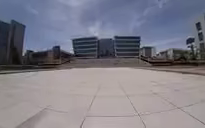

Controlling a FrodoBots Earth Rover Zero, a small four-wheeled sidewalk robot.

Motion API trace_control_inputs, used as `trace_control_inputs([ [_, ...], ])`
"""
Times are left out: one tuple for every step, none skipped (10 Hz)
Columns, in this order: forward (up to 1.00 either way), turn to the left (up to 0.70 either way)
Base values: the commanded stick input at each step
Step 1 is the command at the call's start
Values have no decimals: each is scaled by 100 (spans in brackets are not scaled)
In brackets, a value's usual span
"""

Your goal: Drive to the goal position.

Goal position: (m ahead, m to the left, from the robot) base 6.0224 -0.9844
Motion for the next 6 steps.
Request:
trace_control_inputs([
  [69, 0],
  [69, 0],
  [69, 0],
  [69, 0],
  [69, 0],
  [69, 0],
])
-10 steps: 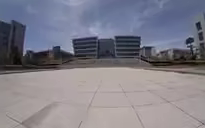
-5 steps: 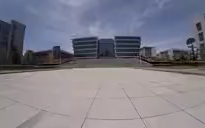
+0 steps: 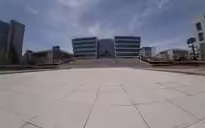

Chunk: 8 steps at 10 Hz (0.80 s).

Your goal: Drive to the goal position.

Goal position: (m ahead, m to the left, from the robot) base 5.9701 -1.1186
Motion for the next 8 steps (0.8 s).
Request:
trace_control_inputs([
  [69, 0],
  [69, 0],
  [69, 0],
  [69, 0],
  [69, 0],
  [69, 0],
  [69, 0],
  [69, 0],
])
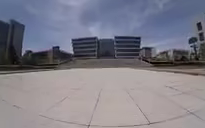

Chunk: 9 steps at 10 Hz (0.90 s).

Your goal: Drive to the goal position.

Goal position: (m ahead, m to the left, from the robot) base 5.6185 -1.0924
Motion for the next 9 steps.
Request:
trace_control_inputs([
  [69, 0],
  [69, 0],
  [69, 0],
  [69, 0],
  [69, 0],
  [69, 0],
  [69, 0],
  [69, 0],
  [69, 0],
])
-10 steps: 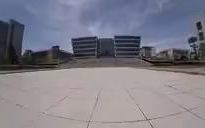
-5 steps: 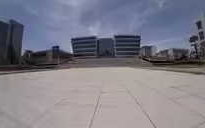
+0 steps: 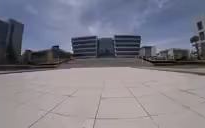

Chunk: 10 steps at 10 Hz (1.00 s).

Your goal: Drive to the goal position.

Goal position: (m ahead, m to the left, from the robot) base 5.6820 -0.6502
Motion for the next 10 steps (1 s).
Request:
trace_control_inputs([
  [69, 0],
  [69, 0],
  [69, 0],
  [69, 0],
  [69, 0],
  [69, 0],
  [69, 0],
  [69, 0],
  [69, 0],
  [69, 0],
])
